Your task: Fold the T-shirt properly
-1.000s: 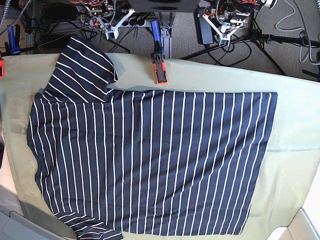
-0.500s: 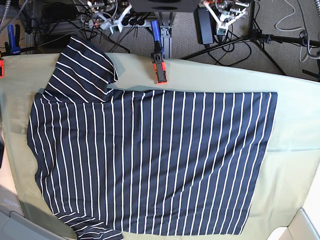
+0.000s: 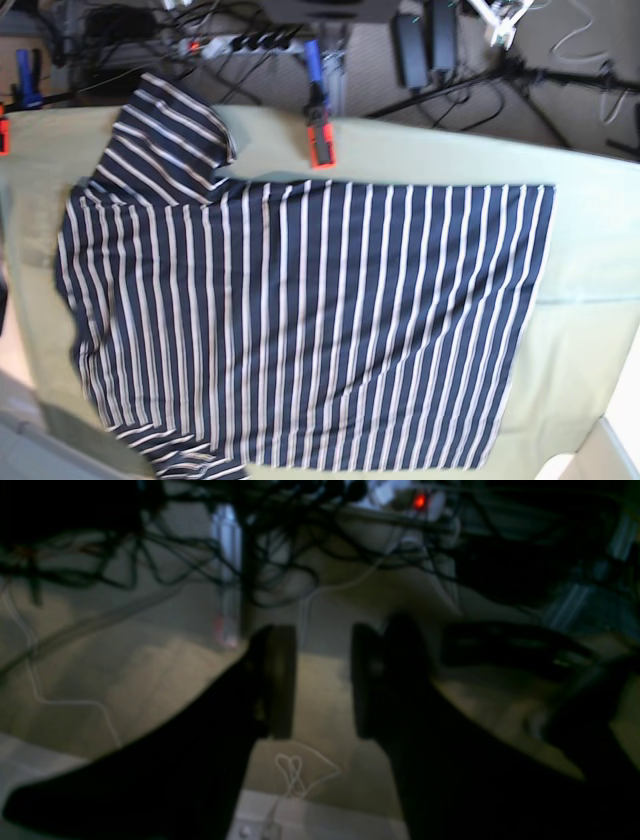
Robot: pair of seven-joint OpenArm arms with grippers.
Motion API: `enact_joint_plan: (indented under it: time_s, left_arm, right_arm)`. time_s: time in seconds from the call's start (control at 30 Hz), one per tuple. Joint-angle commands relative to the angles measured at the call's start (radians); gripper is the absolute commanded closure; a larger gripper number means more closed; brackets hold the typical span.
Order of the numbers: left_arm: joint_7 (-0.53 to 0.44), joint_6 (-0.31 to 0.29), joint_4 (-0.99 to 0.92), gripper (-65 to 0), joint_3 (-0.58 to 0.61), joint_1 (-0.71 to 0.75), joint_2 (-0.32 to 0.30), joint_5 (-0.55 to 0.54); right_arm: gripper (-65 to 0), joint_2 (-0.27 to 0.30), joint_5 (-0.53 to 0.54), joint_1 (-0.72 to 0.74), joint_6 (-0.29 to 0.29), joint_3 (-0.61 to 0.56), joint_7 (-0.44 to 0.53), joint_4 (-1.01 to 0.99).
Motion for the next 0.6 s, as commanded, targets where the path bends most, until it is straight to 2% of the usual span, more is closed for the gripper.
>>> enact_joint_plan:
  time_s: [0.0,0.17,0.3,0.57]
  left_arm:
    - [-0.009,-0.04,0.046,-14.0,-0.034,0.035,-0.016,-0.016]
    - [0.002,-0.164,0.234,-14.0,-0.156,0.148,-0.036,-0.058]
    - [0.001,-0.266,0.359,-14.1,-0.227,0.22,-0.046,-0.079]
    - [0.002,-0.266,0.54,-14.1,-0.313,0.333,-0.048,-0.188]
  right_arm:
    - [-19.1,0.017,0.018,-0.054,0.007,0.004,0.005,0.076]
    - [-19.1,0.071,0.154,-0.23,0.007,0.063,-0.091,0.412]
    - [-19.1,0.074,0.301,-0.318,0.007,0.183,-0.198,0.651]
    - [-19.1,0.074,0.576,-0.331,0.008,0.443,-0.278,0.958]
